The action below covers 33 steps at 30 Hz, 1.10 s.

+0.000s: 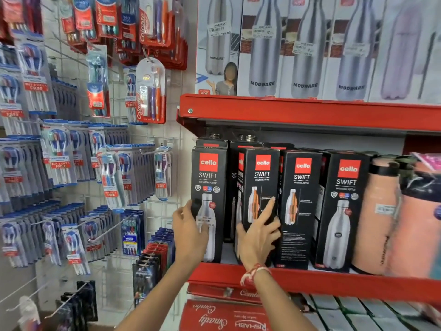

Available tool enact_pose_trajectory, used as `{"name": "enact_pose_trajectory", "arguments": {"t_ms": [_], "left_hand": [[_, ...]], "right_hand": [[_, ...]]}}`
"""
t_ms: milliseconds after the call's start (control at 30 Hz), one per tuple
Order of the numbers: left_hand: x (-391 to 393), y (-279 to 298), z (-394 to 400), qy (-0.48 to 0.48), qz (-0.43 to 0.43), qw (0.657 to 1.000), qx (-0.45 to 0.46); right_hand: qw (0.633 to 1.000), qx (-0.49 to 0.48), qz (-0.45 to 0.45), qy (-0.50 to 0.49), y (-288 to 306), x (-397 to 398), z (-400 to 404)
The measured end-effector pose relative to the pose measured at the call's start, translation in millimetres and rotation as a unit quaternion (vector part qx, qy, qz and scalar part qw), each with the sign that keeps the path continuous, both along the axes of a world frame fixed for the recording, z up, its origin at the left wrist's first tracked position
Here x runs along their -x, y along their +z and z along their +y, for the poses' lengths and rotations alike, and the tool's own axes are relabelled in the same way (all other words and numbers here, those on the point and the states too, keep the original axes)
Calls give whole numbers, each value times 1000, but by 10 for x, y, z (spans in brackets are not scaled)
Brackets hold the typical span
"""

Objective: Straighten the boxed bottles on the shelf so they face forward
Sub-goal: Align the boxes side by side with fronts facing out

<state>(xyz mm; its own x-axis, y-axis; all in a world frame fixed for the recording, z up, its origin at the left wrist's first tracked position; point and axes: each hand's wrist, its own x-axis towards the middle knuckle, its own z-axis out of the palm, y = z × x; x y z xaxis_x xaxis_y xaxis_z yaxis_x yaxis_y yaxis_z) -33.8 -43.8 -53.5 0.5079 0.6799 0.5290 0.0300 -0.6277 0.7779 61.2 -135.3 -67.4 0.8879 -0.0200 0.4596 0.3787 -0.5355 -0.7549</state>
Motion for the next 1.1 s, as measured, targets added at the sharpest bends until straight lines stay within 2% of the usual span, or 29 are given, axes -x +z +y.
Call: {"name": "enact_pose_trajectory", "arguments": {"t_ms": [100,233,333,400,467,567,667,833,933,1100], "left_hand": [[20,132,-66,-71,-43,996,-39],[-21,328,-133,-185,38,981,-46],[-50,381,-257,-253,51,965,-46],[-91,335,-361,-318,23,947,-36],[-175,263,-419,-325,-19,945,-41],[-357,216,-469,-256,-70,961,-73],[-550,158,-510,-174,-59,977,-106],[-750,-54,-443,-124,-13,991,-49],[-785,-117,-435,-101,28,994,-31],[-769,-143,-468,-88,48,995,-29]], "right_hand": [[993,-66,-39,86,-26,5,-190],[954,-148,-100,241,187,-11,-563],[915,-131,-74,374,368,-77,-909],[887,-118,-42,445,371,-108,-1097],[874,-103,-24,474,358,-206,-1163],[881,-55,-31,468,426,-396,-1059],[915,-4,-44,401,475,-517,-872],[932,62,-48,353,437,-539,-728],[935,54,-57,347,352,-567,-648],[928,31,-81,362,298,-488,-694]]}}
